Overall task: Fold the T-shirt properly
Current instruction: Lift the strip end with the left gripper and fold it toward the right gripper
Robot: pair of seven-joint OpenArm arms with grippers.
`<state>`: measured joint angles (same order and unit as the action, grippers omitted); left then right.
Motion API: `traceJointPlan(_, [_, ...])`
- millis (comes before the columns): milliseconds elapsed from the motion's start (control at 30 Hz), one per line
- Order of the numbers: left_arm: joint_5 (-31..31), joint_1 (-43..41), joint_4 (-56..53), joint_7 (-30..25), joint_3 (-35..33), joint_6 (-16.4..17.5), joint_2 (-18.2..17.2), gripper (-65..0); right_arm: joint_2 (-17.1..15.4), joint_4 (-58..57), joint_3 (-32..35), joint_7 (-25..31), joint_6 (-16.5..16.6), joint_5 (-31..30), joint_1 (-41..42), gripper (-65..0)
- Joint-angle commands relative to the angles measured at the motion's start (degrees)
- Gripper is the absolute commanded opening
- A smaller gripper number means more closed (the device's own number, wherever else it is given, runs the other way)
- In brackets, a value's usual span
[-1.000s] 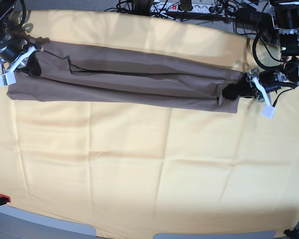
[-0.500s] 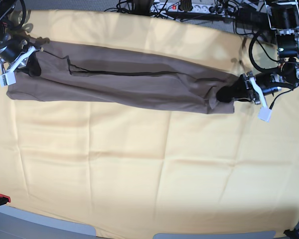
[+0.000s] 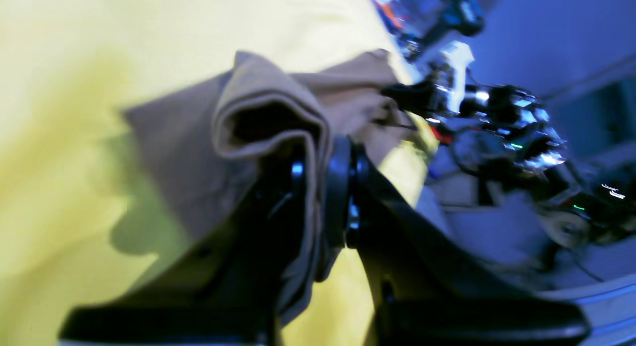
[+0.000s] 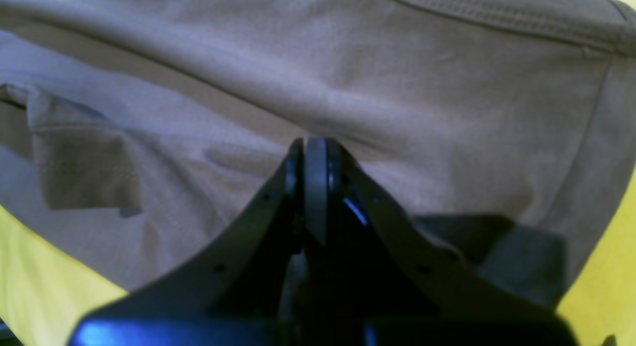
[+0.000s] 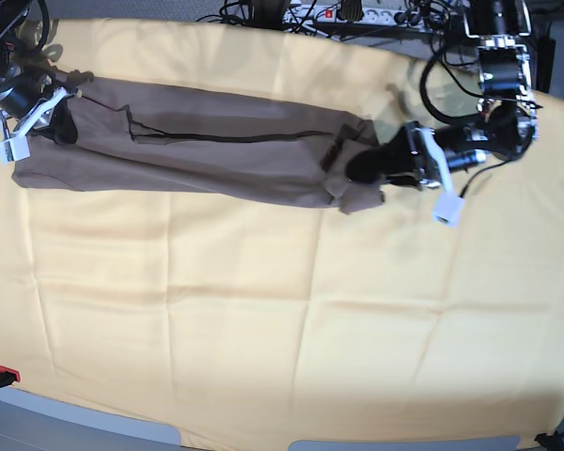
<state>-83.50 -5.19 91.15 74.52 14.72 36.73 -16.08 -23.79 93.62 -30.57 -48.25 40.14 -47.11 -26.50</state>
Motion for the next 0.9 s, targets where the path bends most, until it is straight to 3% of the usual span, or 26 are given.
traceJointPlan(0, [-1.5,0.7,1.1,-0.8,-1.0,1.7,0.6,-65.0,-0.8,0.5,-0.2,-0.9,-0.1,0.7,0.0,-65.0])
traceJointPlan(167, [-1.4,1.0,1.1,-5.7,-6.6,3.3,5.4,-65.0,-0.8,0.5,-0.2,-1.3,-0.1,0.7,-0.2,-65.0])
traceJointPlan(367, [7.1,1.4,1.0,-9.5,-10.9,3.3,11.5,-65.0,-0.8,0.5,-0.2,-1.9,-0.1,0.7,-0.3,-65.0])
traceJointPlan(500, [12.2,1.4,1.0,-12.0,-13.2,3.3,13.9,-65.0,-0.8,0.5,-0.2,-1.9,-0.1,0.7,-0.3,-65.0])
traceJointPlan(633, [10.0,1.4,1.0,-11.6,-14.6,3.3,14.3,-63.7,-0.9,0.5,-0.2,-2.1,-0.1,0.6,-0.3,-65.0])
traceJointPlan(767, [6.2,1.4,1.0,-10.1,-14.8,3.3,14.3,-31.9,-0.8,0.5,-0.2,-2.3,-0.1,0.5,-0.3,-64.0])
traceJointPlan(800, [6.3,1.4,1.0,-10.3,-14.8,3.3,14.3,-26.7,-0.8,0.5,-0.2,-2.3,-0.1,0.5,-0.3,-60.7])
traceJointPlan(867, [4.8,1.4,1.0,-10.2,-14.8,3.3,14.3,-25.1,-0.8,0.5,-0.2,-2.4,-0.1,0.5,-0.3,-54.8])
